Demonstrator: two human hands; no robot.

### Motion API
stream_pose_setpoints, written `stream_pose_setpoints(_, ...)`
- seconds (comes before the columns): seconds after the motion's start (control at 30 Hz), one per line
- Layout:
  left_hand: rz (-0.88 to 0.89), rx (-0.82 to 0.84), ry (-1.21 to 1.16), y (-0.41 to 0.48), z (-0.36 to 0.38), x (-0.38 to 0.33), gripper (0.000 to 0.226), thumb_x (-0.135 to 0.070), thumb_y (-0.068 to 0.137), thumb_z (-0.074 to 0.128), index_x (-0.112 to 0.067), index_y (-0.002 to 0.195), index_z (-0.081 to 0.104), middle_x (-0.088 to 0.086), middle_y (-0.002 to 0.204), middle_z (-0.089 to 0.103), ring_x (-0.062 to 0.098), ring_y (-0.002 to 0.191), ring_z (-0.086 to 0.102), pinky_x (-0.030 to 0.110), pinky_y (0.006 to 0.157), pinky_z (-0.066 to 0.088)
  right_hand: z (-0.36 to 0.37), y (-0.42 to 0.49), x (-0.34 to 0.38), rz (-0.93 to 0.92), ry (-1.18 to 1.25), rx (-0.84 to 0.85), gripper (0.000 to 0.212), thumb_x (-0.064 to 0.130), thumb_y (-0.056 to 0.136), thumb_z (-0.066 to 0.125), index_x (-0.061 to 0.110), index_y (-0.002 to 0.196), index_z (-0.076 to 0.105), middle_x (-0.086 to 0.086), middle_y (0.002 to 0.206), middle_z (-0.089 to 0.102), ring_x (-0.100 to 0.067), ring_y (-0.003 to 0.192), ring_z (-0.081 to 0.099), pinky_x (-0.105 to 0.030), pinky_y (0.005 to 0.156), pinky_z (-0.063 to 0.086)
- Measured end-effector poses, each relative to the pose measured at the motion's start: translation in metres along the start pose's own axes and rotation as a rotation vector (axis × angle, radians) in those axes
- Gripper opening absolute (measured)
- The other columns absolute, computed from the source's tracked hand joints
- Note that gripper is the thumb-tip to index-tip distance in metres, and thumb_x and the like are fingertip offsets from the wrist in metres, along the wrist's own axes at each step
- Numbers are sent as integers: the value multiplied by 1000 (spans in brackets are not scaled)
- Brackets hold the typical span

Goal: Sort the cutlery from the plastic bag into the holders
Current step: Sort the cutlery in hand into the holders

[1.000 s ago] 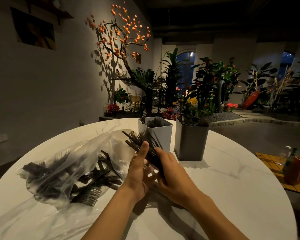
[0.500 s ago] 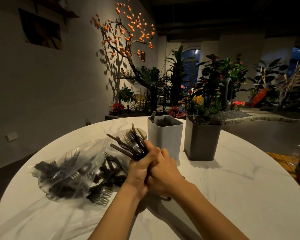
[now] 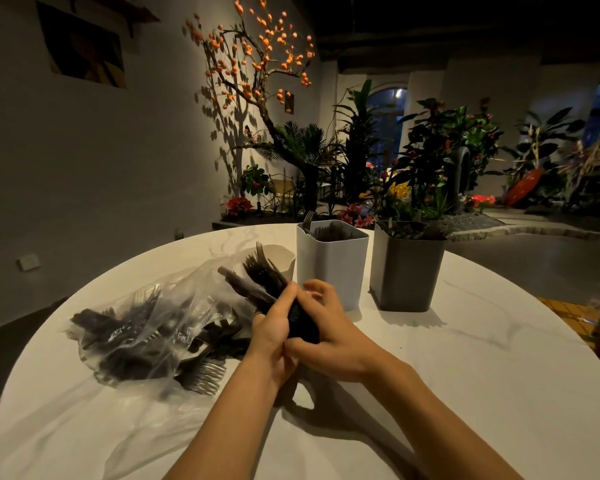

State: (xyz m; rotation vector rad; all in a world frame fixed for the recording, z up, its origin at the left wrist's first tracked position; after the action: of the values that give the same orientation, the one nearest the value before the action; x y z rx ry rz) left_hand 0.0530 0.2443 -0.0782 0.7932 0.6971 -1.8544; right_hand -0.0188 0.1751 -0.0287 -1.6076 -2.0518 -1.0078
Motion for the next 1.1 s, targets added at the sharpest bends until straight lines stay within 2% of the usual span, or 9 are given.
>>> stream_pose_setpoints(0.13,18,22,-52,2,3,-2,30,-22,91,75,-1,108,64,13,82,70,25,71,71,38,61,59,-30,0,-9,126,465,-219,64,40,97,55,36,154,27,10,140,39,-2,122,47,-12,85,47)
stream_pose_setpoints(0.23,-5,49,-88,4,0,-3,18,-21,90,74,-7,87,64,5,70,59,18,62,59,35,60,56,-53,-8,-37,201,160,-491,31,29,107,45,26,135,57,5,136,55,-11,127,51,-25,100,46)
stream_pose_setpoints(0.3,-7,63,-90,4,-2,-5,20,-22,92,72,-10,79,63,3,68,56,16,60,57,33,60,53,-42,-10,-47,167,-176,-396,34,35,106,45,29,138,55,6,143,50,-12,132,44,-38,113,40)
stream_pose_setpoints(0.43,-23,74,-104,5,-4,-5,19,-22,91,72,-11,79,62,2,68,54,14,57,55,31,58,52,1,-2,-58,101,-589,77,56,60,102,26,49,155,14,9,165,19,-24,149,18,-51,120,25)
stream_pose_setpoints(0.53,-31,72,-108,6,-8,-6,21,-22,92,70,-10,78,61,3,68,52,13,55,53,28,54,49,21,-1,-61,127,-733,317,81,32,97,62,46,157,9,7,166,15,-28,146,19,-54,117,24)
stream_pose_setpoints(0.63,-38,75,-98,5,-7,-6,23,-22,94,68,-10,75,60,3,66,52,12,53,53,28,53,49,17,-1,-53,144,-694,263,82,22,91,70,39,157,24,4,162,27,-26,142,26,-47,117,31)
stream_pose_setpoints(0.77,-44,71,-84,6,-9,-5,16,-18,91,70,-11,80,63,3,70,55,12,54,55,30,54,50,3,-1,-51,176,-510,56,49,17,92,71,30,138,57,2,138,45,-21,126,43,-32,107,45)
stream_pose_setpoints(0.9,-37,46,-35,7,-12,-3,12,-18,88,73,-10,83,65,3,71,59,14,55,58,32,59,51,-14,-5,-50,280,-343,-109,40,15,95,67,28,132,61,3,127,47,-15,110,51,-22,94,49)
stream_pose_setpoints(1.1,-23,1,23,4,-12,-1,17,-21,87,76,-7,87,65,6,71,61,18,61,61,35,64,53,-10,-4,-50,381,-454,-79,28,12,98,62,19,125,58,-4,120,60,-20,102,58,-29,94,52)
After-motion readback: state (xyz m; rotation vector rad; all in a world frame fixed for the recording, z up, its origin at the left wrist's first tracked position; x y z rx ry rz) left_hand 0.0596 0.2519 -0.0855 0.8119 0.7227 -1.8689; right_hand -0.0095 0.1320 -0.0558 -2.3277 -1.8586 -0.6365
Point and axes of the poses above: each hand's wrist, its own y-axis towards the middle knuckle, its own z-axis out of the palm, x = y × z, the point moved 7 cm from there along y, towards the middle knuckle
